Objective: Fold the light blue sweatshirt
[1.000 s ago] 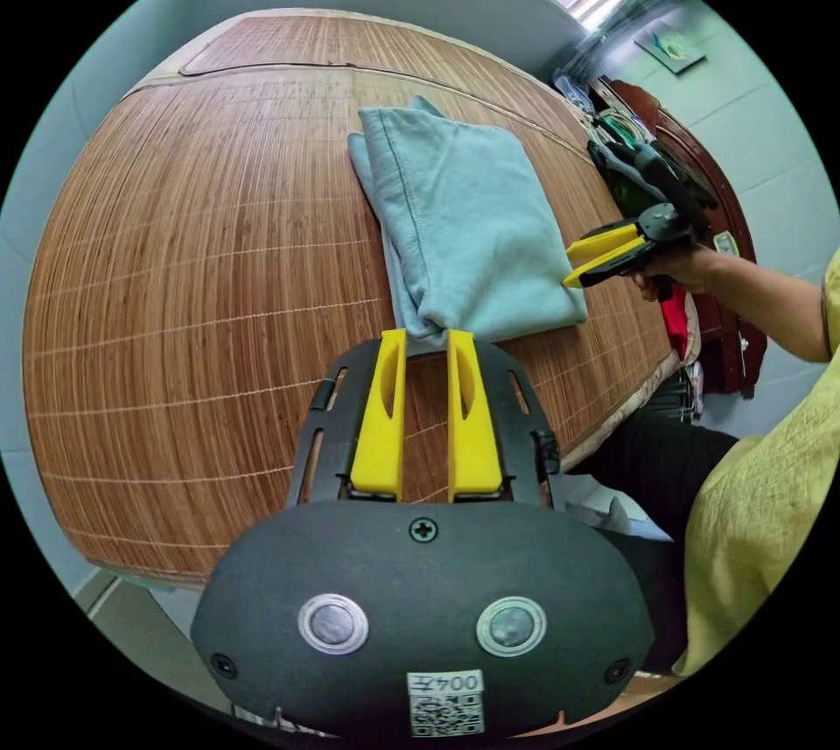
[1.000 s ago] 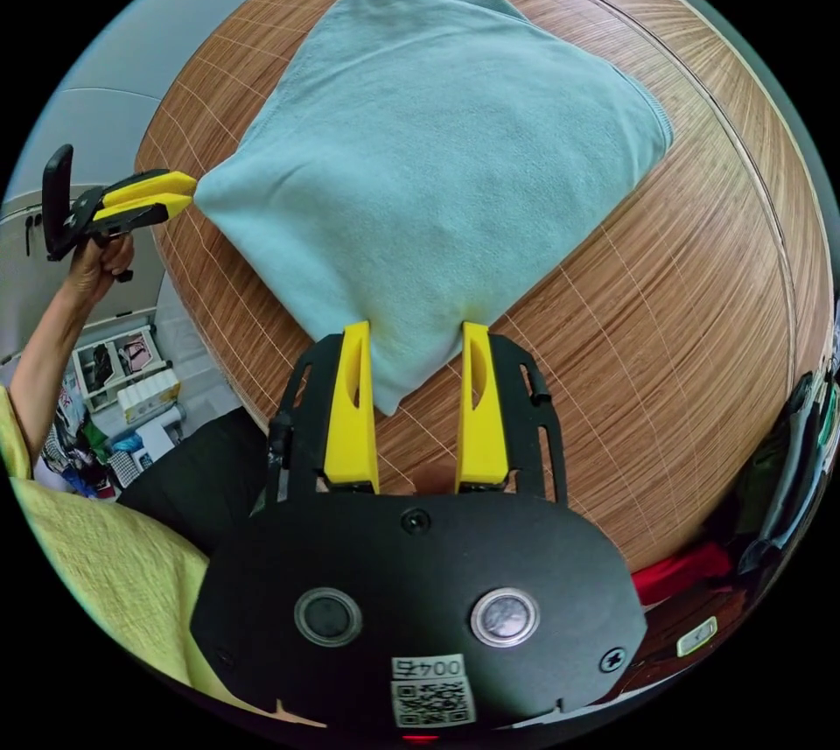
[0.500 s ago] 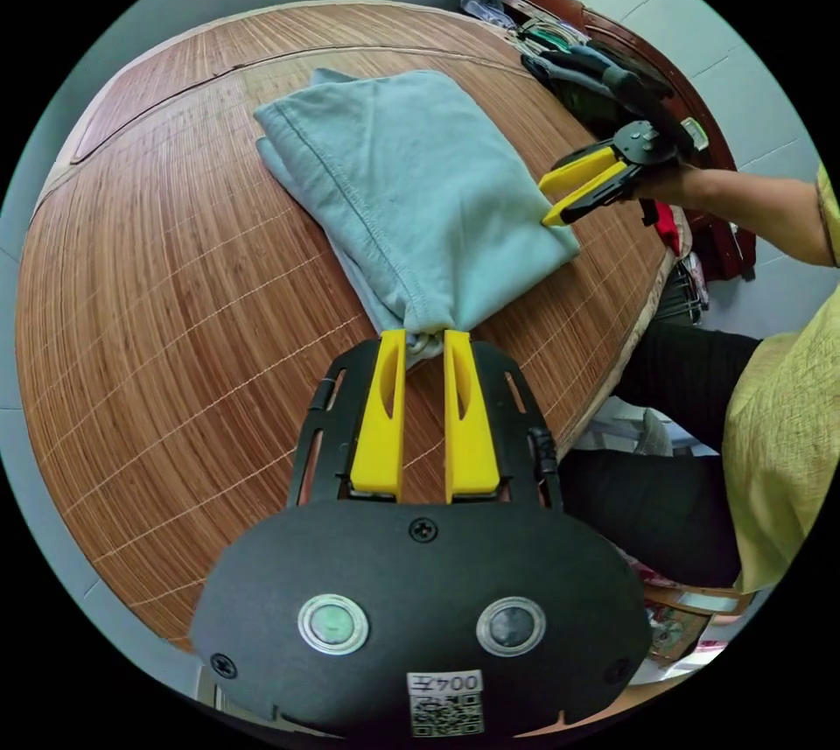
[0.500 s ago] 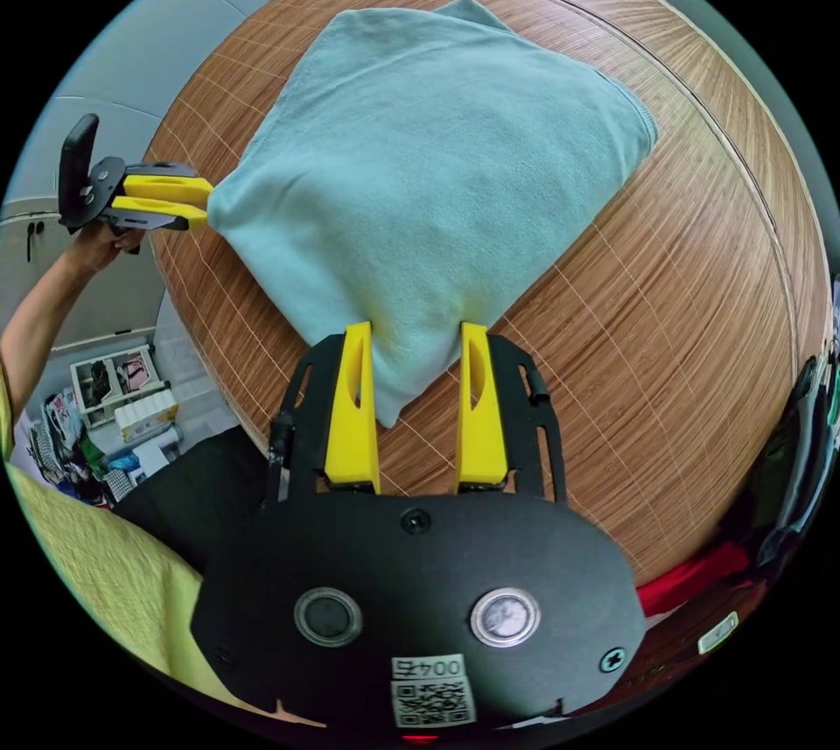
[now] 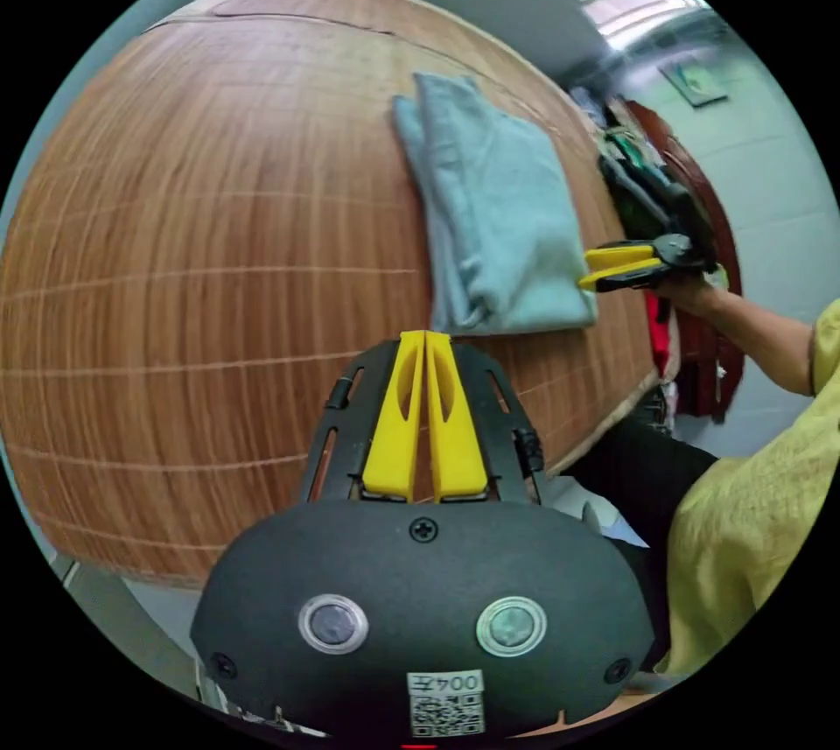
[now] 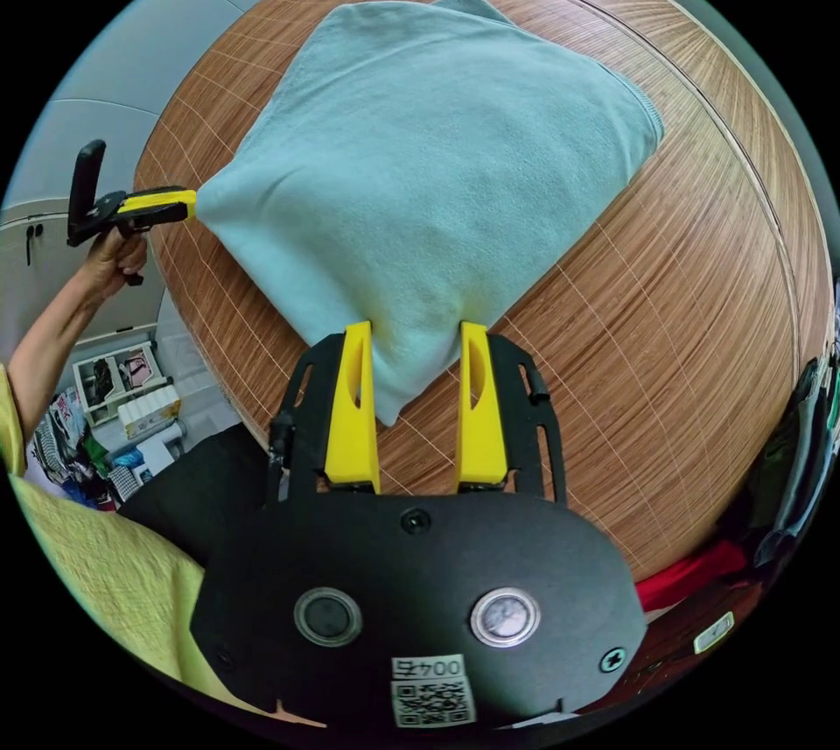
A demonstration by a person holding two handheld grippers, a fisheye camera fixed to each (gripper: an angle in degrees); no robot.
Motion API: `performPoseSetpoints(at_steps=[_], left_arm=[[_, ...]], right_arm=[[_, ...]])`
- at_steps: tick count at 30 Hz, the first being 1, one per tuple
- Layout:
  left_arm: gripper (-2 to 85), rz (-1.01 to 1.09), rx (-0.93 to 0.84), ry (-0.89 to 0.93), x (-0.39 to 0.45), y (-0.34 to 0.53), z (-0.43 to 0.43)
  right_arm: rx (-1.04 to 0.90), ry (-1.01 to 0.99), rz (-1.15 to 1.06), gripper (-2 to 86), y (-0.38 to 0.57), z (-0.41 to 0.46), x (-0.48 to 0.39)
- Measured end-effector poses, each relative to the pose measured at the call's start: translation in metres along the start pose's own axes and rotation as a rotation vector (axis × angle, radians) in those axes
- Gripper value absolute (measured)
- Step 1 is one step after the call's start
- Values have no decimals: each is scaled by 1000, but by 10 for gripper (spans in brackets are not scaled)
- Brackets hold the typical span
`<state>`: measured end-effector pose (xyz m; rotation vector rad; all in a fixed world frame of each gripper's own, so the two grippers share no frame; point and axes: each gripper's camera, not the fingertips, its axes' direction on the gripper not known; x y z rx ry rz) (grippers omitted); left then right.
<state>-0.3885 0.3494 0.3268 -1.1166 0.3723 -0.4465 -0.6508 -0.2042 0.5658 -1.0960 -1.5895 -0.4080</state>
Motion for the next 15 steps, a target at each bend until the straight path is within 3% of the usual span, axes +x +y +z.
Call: performPoseSetpoints(at_steps=[3,6,11,15], left_arm=[[3,-32,64,30,-9,17,-16],[5,74,90,34,11,15,-29],[19,343,-59,-92,55,-15,-1],[31,406,-84,-109,65,-21,-3]], right_arm=[[-22,-2,3,137,-5,-3,0],[-29,-9,9,136,-7,-6,2],[-31,-31,20,133,-10,-11,6],[-48,-46,22,133,-14,-15,9]])
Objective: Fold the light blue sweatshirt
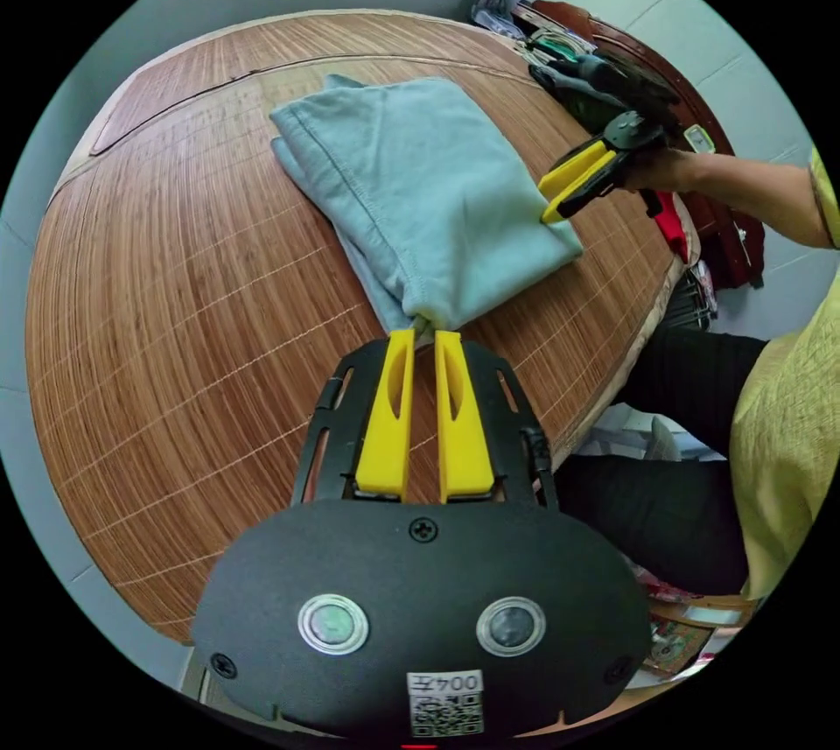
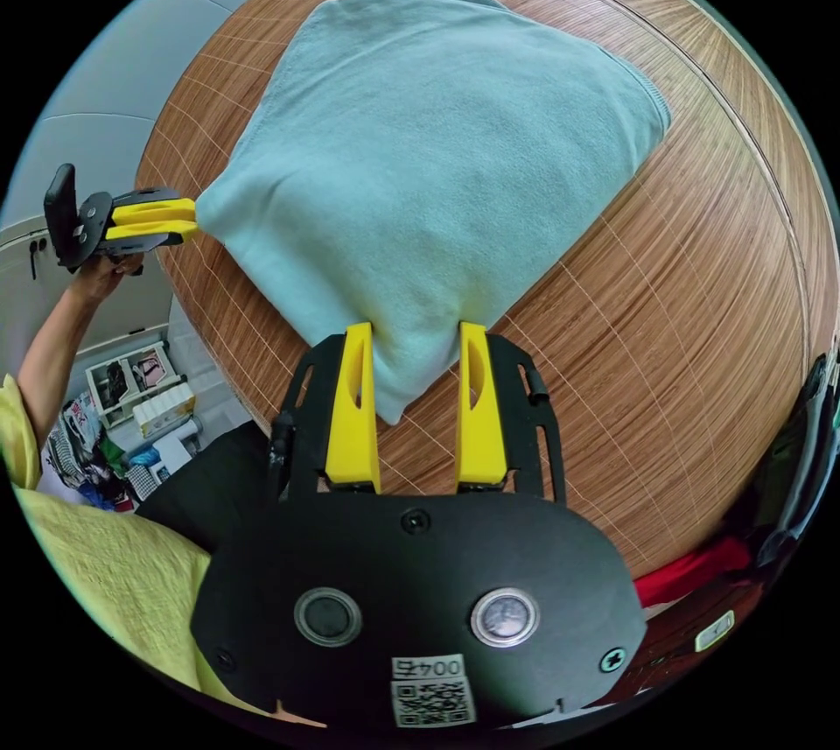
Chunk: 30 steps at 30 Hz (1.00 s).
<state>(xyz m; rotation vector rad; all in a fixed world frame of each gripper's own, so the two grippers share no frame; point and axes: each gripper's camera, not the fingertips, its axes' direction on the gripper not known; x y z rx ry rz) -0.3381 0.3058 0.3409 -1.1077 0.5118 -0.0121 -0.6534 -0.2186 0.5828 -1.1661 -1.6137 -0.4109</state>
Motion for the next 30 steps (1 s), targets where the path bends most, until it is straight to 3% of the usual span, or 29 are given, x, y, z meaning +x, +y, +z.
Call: performPoseSetpoints(at_steps=[6,18,23,30], left_arm=[[58,37,-10,1,3,0,-6],[28,20,-22,23,-5,-13,-13],[17,-214,26,232,-57,26,12],[10,-328,65,266,-60,44,18]], right_arm=[[-4,-25,3,134,-3,-5,5],[6,-45,0,134,-1,-13,9],[8,-73,-1,132,-2,-15,12],[18,-59,3,132,1,-16,11]])
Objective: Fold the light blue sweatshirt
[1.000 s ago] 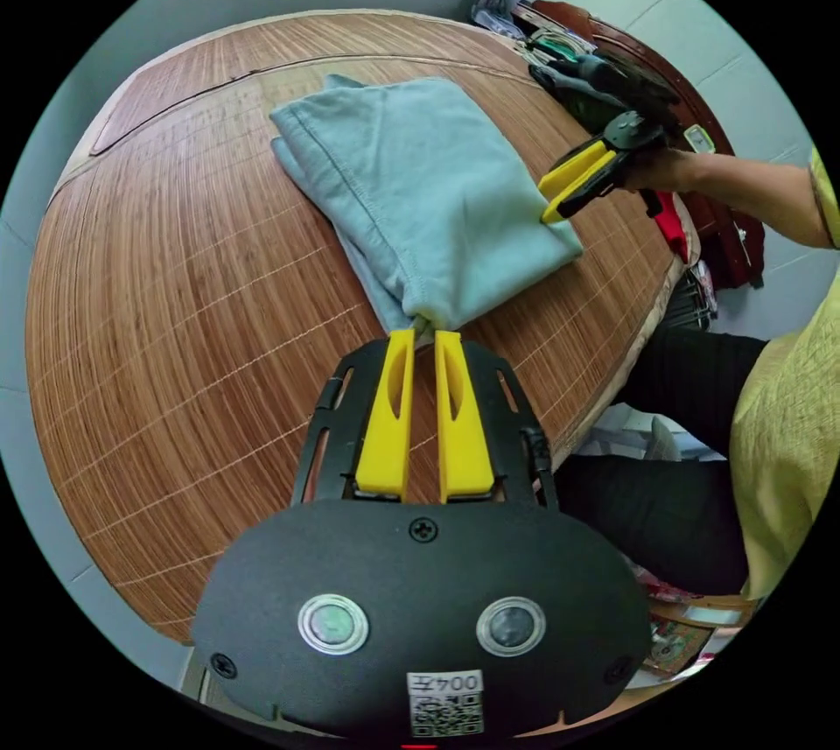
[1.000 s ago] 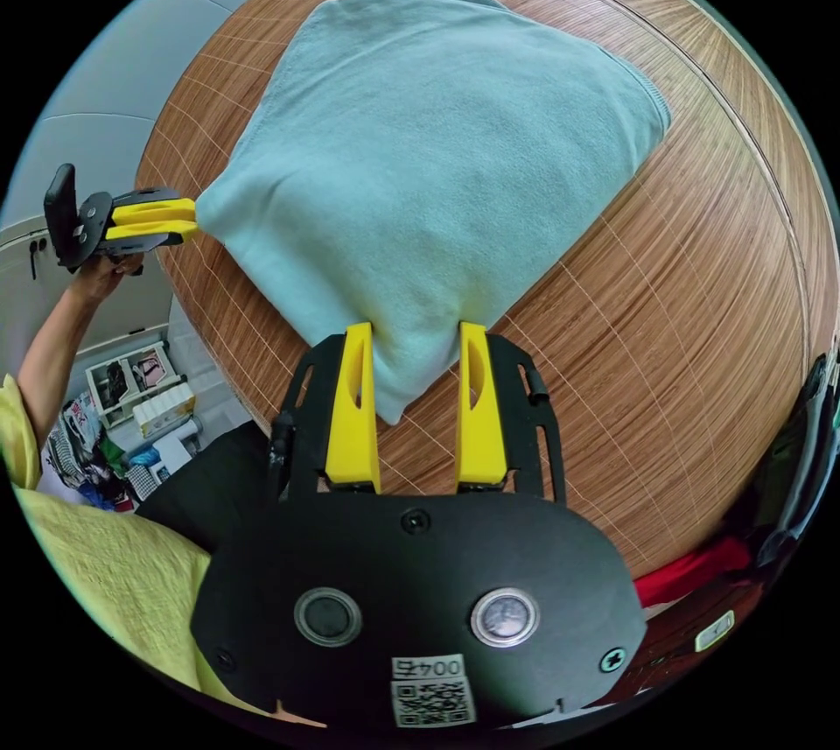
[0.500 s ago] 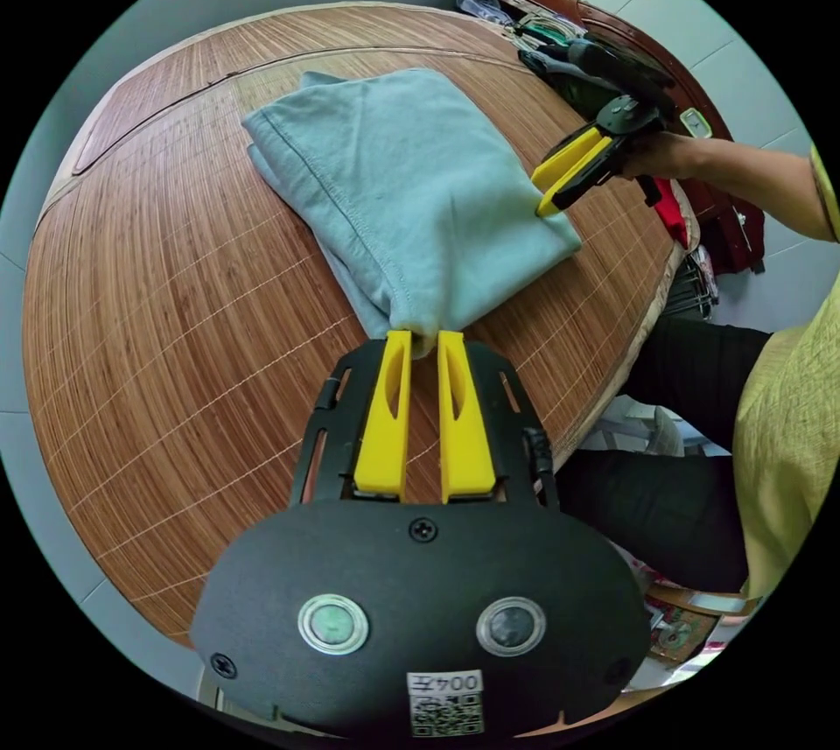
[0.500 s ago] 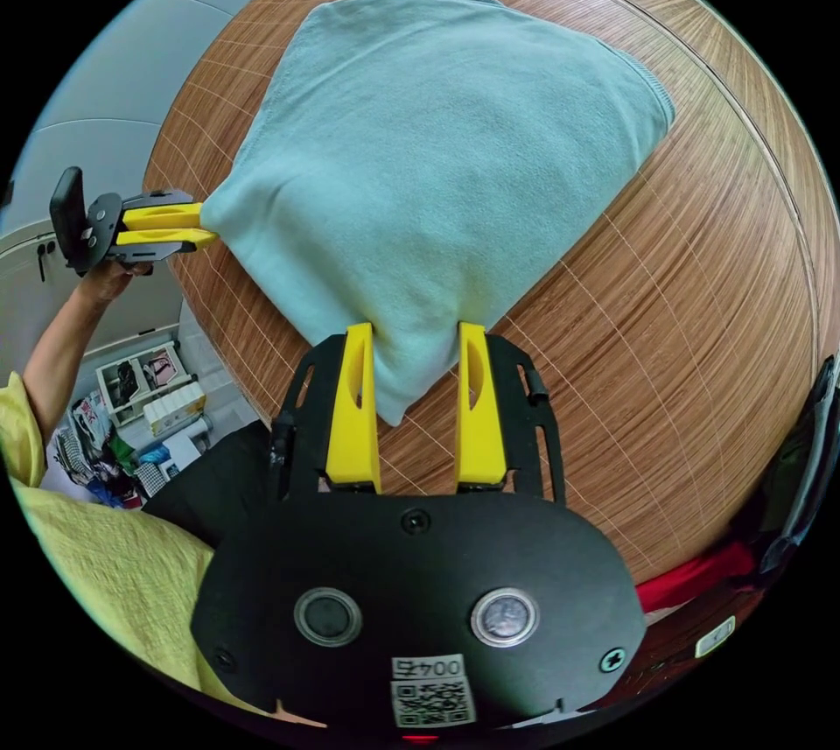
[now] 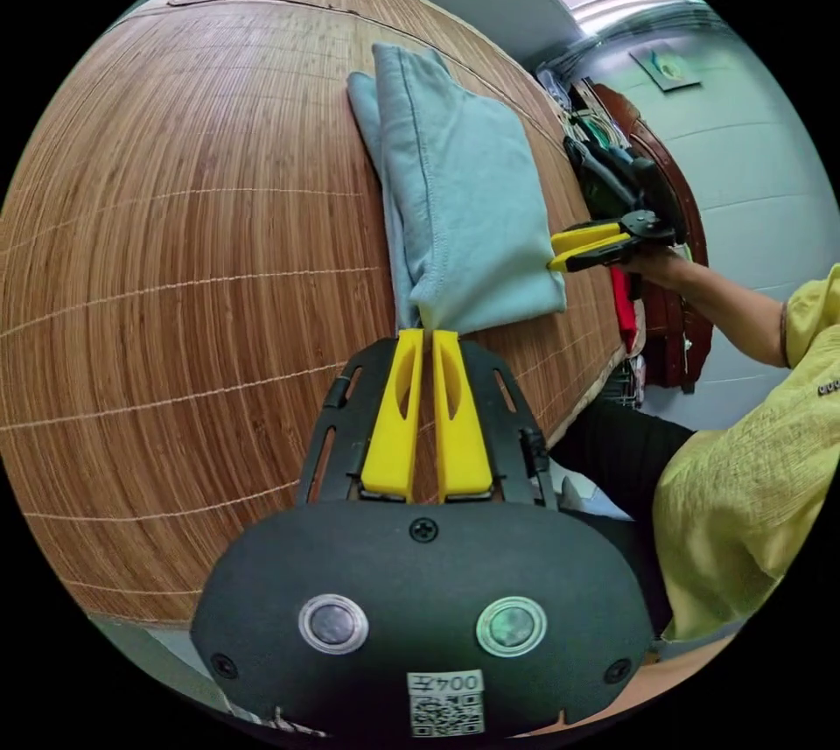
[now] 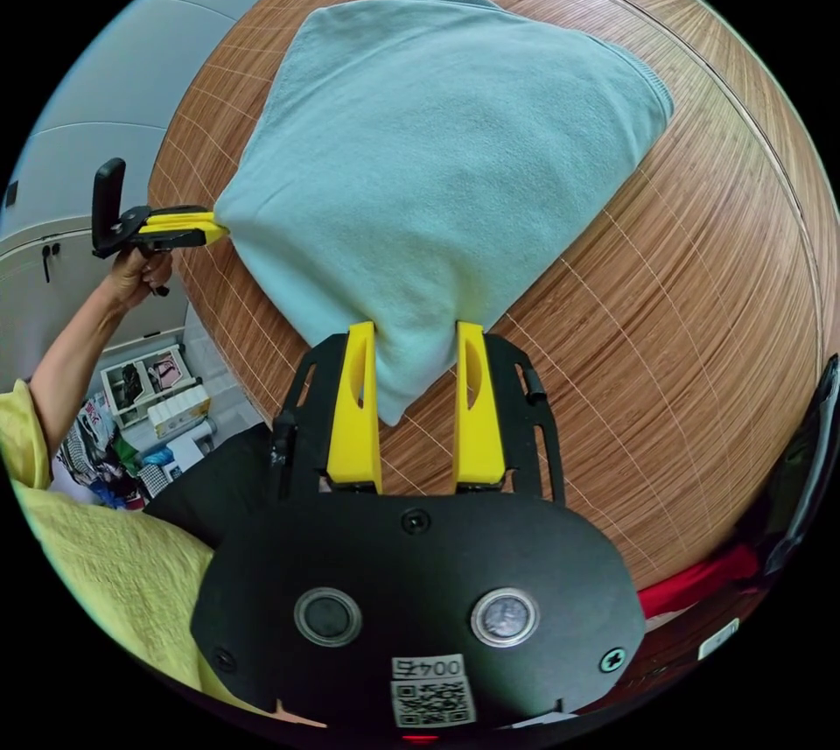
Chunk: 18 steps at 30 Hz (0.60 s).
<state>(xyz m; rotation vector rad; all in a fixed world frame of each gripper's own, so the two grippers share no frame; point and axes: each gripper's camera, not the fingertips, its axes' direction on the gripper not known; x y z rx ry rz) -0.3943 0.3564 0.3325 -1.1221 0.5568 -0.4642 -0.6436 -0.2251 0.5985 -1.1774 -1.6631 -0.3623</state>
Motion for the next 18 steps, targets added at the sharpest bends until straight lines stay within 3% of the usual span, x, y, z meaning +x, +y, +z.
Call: performPoseSetpoints(at_steps=[3,7,13,18], left_arm=[[5,-71,-48,-61,-3,15,-14],[3,-109,98,-60,15,21,-56],[1,-50,215,-126,73,-72,-47],[1,-66,229,-331,98,-138,8]], right_arm=[[7,8,3,132,2,0,-1],[12,11,-20,133,3,-3,0],[-12,13,-72,128,3,-5,1],[-62,21,-139,114,-4,-5,2]])
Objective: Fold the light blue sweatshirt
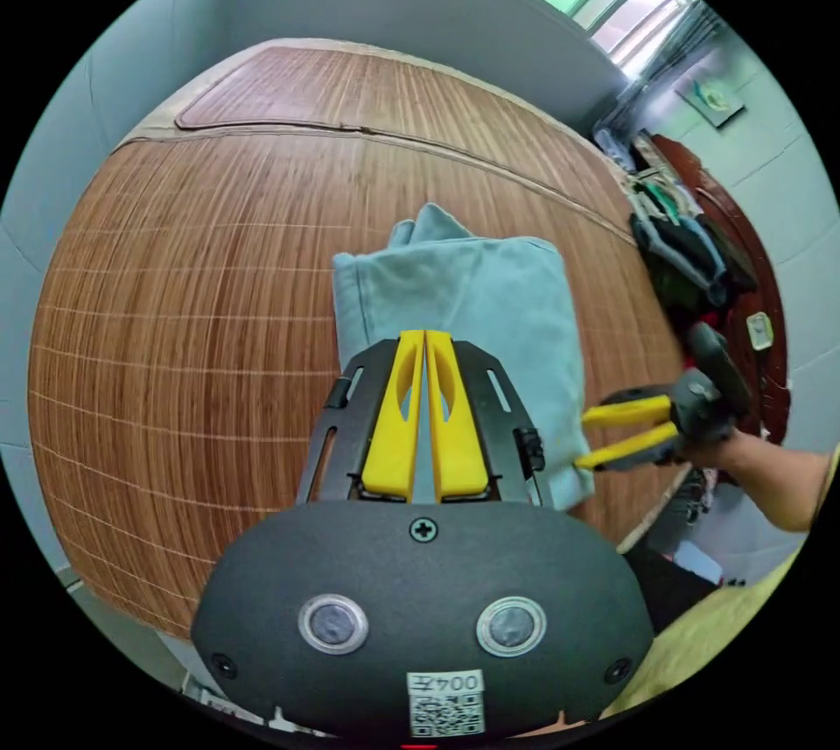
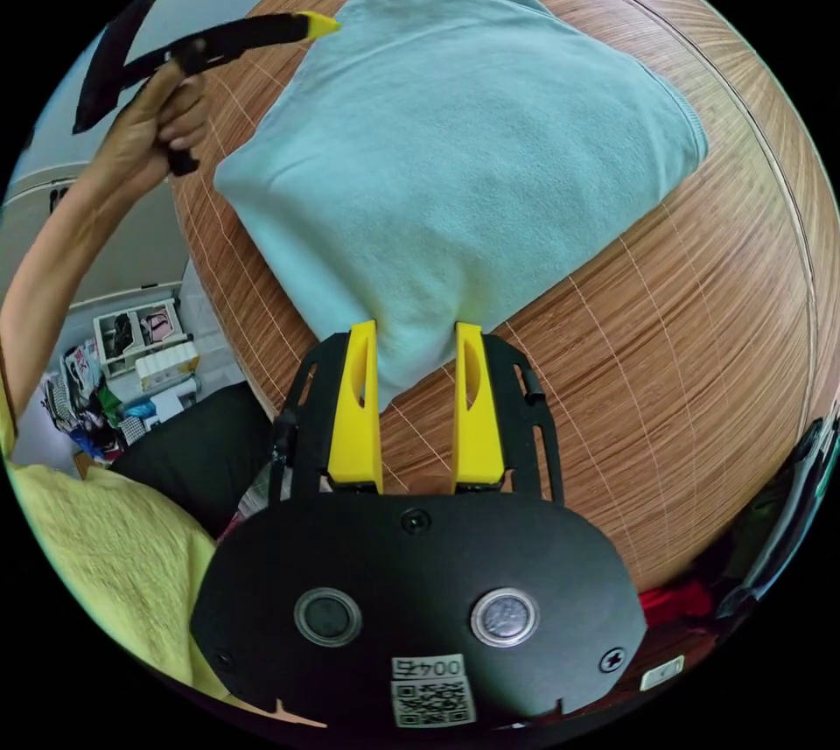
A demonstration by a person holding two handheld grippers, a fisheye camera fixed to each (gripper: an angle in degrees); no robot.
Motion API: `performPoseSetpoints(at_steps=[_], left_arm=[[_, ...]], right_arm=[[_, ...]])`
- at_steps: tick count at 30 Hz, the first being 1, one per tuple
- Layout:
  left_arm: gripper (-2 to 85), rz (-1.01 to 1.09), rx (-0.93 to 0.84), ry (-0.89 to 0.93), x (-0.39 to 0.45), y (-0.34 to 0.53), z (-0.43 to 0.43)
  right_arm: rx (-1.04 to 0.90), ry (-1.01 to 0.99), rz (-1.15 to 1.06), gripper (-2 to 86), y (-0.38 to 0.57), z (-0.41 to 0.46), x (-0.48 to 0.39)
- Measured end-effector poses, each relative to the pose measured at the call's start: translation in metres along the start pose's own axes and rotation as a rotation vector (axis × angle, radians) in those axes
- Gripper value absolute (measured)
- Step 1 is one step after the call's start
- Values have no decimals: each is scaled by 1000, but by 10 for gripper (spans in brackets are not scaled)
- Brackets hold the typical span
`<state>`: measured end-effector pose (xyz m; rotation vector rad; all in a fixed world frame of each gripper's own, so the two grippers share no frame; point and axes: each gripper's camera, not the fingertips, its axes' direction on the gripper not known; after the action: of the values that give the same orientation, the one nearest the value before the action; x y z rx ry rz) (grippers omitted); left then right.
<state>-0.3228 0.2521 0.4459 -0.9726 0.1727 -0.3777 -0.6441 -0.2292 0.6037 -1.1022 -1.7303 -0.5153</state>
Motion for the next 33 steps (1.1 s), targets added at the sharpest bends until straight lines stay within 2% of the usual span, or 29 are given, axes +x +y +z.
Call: performPoseSetpoints(at_steps=[3,5,9,13,15,17,20,24,28,33], left_arm=[[1,-35,-43,-102,0,-16,35],[1,-41,-65,-71,-10,-14,56],[1,-61,23,10,-24,5,60],[1,-135,-49,80,-29,-5,52],[1,-110,-7,35,-16,-11,32],[1,-27,110,21,9,-20,6],[1,95,22,-1,35,-51,32],[1,144,-116,-47,38,-79,80],[1,92,-62,28,26,-73,85],[1,90,-73,-8,43,-63,53]], right_arm=[[1,-14,11,106,0,0,4],[5,-30,26,101,0,0,7],[2,-16,36,96,-2,3,4],[-16,-7,38,94,-5,4,3],[-23,-6,37,94,-7,4,3],[-23,-11,44,94,-7,5,3],[-13,-15,47,95,-6,7,4],[-8,-26,54,98,-4,9,5],[-5,-27,64,95,-4,12,3],[6,-5,79,96,-1,14,-3]])
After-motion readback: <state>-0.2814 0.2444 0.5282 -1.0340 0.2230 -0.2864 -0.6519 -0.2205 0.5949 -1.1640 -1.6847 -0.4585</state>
